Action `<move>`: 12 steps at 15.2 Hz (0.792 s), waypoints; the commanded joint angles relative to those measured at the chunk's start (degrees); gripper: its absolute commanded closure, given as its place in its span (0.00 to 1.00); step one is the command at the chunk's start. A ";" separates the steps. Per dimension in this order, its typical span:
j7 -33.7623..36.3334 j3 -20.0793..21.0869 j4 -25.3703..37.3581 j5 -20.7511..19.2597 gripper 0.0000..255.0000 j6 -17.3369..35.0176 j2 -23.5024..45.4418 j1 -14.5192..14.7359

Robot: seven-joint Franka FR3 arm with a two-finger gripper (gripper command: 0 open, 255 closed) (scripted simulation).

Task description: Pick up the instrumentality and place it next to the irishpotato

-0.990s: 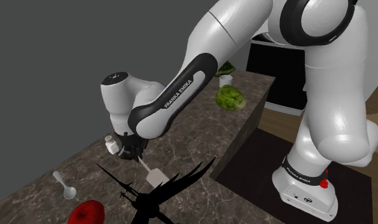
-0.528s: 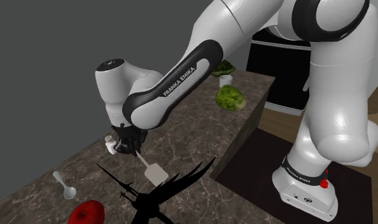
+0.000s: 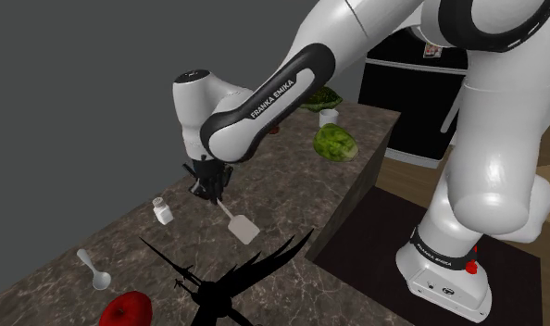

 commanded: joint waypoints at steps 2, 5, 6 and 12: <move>-4.78 -1.08 -2.74 1.46 1.00 1.16 -2.01 -2.90; -9.47 -2.41 -4.47 2.67 1.00 1.83 -3.38 -5.61; -11.03 -2.88 -4.91 3.03 1.00 2.01 -3.73 -6.49; -20.26 -5.95 -6.16 4.77 1.00 2.57 -4.79 -11.59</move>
